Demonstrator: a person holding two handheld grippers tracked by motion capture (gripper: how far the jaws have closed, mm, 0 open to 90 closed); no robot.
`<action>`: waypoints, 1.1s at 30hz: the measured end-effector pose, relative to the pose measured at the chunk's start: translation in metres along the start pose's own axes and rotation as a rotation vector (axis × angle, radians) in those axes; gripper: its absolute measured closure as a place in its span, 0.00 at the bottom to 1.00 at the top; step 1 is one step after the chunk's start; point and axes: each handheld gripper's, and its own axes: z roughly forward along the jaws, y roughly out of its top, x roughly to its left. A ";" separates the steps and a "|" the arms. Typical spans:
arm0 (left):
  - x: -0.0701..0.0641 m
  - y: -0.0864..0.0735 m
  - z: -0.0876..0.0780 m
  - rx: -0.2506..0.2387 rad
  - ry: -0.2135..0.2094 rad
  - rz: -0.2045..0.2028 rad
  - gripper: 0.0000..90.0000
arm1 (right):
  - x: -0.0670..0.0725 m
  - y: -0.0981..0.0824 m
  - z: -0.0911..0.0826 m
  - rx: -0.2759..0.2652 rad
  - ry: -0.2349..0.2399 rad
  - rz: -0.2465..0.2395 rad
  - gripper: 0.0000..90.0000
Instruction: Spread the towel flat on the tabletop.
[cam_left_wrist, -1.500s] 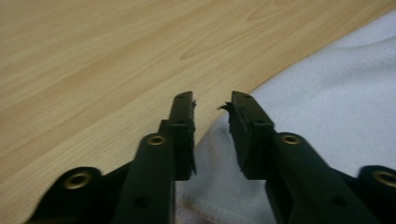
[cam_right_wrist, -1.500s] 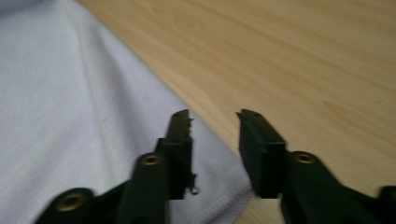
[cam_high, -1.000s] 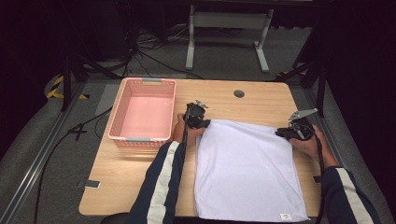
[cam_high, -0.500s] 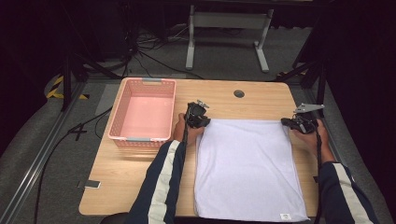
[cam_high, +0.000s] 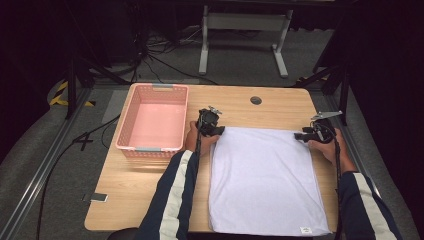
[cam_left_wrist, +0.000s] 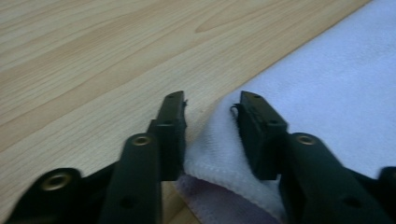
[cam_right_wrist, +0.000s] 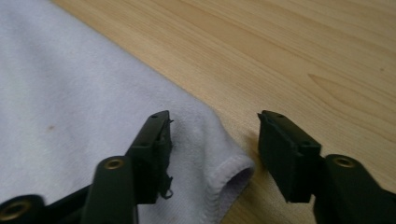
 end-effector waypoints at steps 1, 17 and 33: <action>-0.001 0.000 0.000 0.005 -0.005 0.008 0.80 | -0.001 0.001 0.001 0.002 -0.003 0.006 0.42; -0.006 0.012 -0.001 0.005 0.044 0.060 0.96 | 0.011 0.012 -0.001 0.028 0.024 -0.104 0.94; -0.047 0.026 -0.067 -0.104 -0.011 0.256 0.96 | 0.030 0.016 -0.055 -0.166 0.100 -0.159 0.94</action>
